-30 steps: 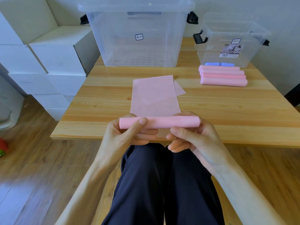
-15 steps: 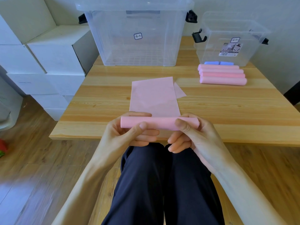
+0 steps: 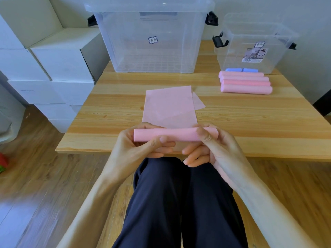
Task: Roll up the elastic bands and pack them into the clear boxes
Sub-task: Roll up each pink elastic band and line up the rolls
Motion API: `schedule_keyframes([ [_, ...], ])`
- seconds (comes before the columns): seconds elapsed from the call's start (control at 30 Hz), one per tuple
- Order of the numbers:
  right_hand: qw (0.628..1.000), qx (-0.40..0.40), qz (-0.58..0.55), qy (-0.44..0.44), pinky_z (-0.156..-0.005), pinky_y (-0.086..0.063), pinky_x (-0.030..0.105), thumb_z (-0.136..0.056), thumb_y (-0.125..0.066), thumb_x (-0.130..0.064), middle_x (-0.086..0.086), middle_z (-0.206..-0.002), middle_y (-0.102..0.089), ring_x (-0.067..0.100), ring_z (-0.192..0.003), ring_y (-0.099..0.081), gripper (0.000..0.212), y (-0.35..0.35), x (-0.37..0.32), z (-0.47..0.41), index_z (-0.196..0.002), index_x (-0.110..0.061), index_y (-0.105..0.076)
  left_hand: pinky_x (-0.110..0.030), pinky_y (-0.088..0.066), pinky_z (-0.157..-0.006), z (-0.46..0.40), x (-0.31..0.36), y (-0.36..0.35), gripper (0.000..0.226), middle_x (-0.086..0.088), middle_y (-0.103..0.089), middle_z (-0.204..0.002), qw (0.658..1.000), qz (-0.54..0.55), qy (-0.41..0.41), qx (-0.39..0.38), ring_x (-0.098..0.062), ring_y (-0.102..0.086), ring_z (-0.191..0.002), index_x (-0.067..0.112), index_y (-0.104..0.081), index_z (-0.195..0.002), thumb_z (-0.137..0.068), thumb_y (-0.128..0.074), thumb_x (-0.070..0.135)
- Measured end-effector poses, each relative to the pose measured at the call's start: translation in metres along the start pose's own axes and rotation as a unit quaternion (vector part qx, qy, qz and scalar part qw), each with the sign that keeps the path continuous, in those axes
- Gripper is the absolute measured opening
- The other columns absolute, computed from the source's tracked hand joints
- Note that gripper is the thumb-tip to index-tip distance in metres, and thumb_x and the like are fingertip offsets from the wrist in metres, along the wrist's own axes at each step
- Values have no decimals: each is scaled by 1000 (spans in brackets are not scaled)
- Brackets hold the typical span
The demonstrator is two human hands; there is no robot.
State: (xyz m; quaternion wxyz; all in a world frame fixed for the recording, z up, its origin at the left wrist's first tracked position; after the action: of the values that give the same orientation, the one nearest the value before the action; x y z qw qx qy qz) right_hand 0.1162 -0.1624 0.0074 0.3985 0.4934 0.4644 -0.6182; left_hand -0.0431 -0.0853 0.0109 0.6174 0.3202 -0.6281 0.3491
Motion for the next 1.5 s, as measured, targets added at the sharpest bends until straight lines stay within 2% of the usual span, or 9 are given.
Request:
schedule_keyframes([
  [0.2,999,12,22,24,-51,-58,33,-81,-68,-25,19,-73,-71,31,-56,-70,36,0,0,-1,-107,-4,-56,-37,-62,-76,0,-2,1,28,-14,-77,-86,1000,13,7,9,-26,-76,-82,6,-68,-96,-72,-74,20],
  [0.4,1000,-15,21,8,-55,-59,38,-91,-48,-41,23,-76,-71,38,-62,-71,53,-2,4,1,-115,5,-54,-25,-60,-65,2,-2,2,30,-10,-78,-83,999,12,16,25,-21,-76,-78,6,-70,-99,-77,-67,28],
  [0.57,999,10,12,36,-51,-57,32,-83,-64,-27,20,-70,-69,31,-54,-69,37,0,-3,1,-117,-13,-59,-23,-59,-65,3,0,-1,26,-10,-78,-85,1000,4,17,3,-22,-76,-79,8,-69,-97,-77,-68,24],
  [0.67,999,21,17,36,-45,-54,30,-80,-66,-29,21,-63,-67,31,-46,-66,30,2,-5,2,-100,-7,-62,-23,-59,-66,3,1,0,31,-11,-78,-88,1000,17,20,-10,-22,-76,-81,14,-68,-107,-77,-67,23],
  [0.83,999,30,36,25,-47,-55,29,-71,-72,-38,21,-65,-69,30,-49,-67,35,3,-4,1,-83,-6,-63,-24,-60,-65,3,1,2,27,-10,-78,-83,1000,3,6,14,-22,-76,-78,6,-71,-90,-78,-64,30],
  [0.97,999,14,24,17,-53,-59,34,-69,-77,-24,18,-71,-71,30,-54,-69,42,0,-2,0,-106,-12,-65,-22,-58,-63,2,0,3,28,-8,-78,-82,1000,2,9,28,-20,-76,-77,8,-71,-94,-78,-66,31],
  [1.1,999,33,36,24,-49,-57,32,-75,-73,-26,18,-64,-68,30,-50,-67,37,3,-3,1,-100,-2,-64,-24,-59,-66,4,0,0,35,-10,-78,-87,1000,22,10,2,-22,-76,-80,17,-67,-111,-77,-65,27],
  [1.3,1000,21,18,7,-51,-59,33,-66,-78,-22,17,-70,-71,26,-53,-69,53,2,-2,0,-114,-12,-60,-25,-59,-62,3,2,0,30,-11,-77,-79,1000,-3,1,18,-22,-76,-72,6,-68,-96,-80,-63,31],
  [1.5,999,41,25,24,-45,-54,29,-72,-74,-27,18,-62,-67,28,-46,-66,36,6,-4,2,-93,-2,-61,-22,-58,-62,3,1,-2,33,-11,-78,-83,1000,13,16,0,-22,-76,-75,15,-68,-107,-78,-64,30],
])
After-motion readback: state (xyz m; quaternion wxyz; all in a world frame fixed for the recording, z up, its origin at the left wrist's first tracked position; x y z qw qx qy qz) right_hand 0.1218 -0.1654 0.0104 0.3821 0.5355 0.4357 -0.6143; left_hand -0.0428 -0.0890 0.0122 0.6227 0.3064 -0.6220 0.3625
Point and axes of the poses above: each hand's wrist, its own z-axis away from the middle knuckle, its own y-axis out of the back of the hand, x = y × z, the point moved 7 cm from there along -z, towards the middle knuckle
